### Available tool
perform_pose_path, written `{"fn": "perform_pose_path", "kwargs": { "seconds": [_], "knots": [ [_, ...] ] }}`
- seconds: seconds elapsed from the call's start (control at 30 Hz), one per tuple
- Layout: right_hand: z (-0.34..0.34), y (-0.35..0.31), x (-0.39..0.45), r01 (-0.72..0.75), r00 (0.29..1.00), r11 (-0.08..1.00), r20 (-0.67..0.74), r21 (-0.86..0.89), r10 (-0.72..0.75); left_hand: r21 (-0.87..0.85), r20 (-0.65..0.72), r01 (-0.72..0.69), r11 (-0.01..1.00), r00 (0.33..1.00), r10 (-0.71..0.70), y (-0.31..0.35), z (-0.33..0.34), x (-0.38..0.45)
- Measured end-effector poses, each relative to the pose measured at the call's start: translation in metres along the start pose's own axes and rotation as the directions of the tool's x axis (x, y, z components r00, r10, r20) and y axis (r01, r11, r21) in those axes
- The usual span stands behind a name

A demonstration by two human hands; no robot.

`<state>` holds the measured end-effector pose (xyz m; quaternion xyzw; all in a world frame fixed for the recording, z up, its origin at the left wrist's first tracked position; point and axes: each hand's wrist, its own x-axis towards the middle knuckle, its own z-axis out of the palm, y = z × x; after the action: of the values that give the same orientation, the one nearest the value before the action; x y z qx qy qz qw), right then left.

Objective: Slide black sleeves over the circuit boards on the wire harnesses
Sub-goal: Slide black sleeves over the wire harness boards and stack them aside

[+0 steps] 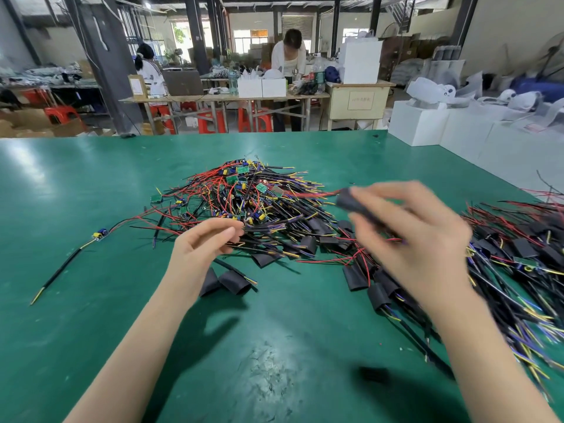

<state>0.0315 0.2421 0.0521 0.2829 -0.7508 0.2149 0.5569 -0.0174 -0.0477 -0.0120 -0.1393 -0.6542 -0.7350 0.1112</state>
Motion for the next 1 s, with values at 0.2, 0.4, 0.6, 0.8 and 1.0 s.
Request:
{"fn": "perform_pose_path", "kwargs": {
  "seconds": [0.2,0.4,0.6,0.8,1.0],
  "knots": [
    [-0.033,0.06,-0.025,-0.425,0.833,0.733,0.086,-0.532,0.546,0.087,-0.026,0.03,0.996,0.999,-0.028,-0.004,-0.004,0.002],
    [-0.029,0.068,-0.035,-0.517,0.783,0.678,0.032,-0.523,0.621,0.285,-0.044,0.001,0.958,0.999,0.012,-0.006,-0.007,0.003],
    [0.024,0.019,-0.037,-0.252,0.904,0.937,0.287,-0.241,0.317,0.794,-0.085,-0.043,0.606,0.98,0.181,-0.023,-0.018,0.006],
    [0.075,0.016,-0.068,-0.255,0.619,0.939,0.707,-0.231,0.342,0.953,0.05,-0.049,0.3,0.999,0.004,-0.04,-0.032,0.011],
    [0.103,0.037,-0.059,-0.211,0.481,0.958,0.833,-0.193,0.274,0.969,0.113,-0.123,0.216,0.992,0.06,-0.038,-0.035,0.011]
  ]
}}
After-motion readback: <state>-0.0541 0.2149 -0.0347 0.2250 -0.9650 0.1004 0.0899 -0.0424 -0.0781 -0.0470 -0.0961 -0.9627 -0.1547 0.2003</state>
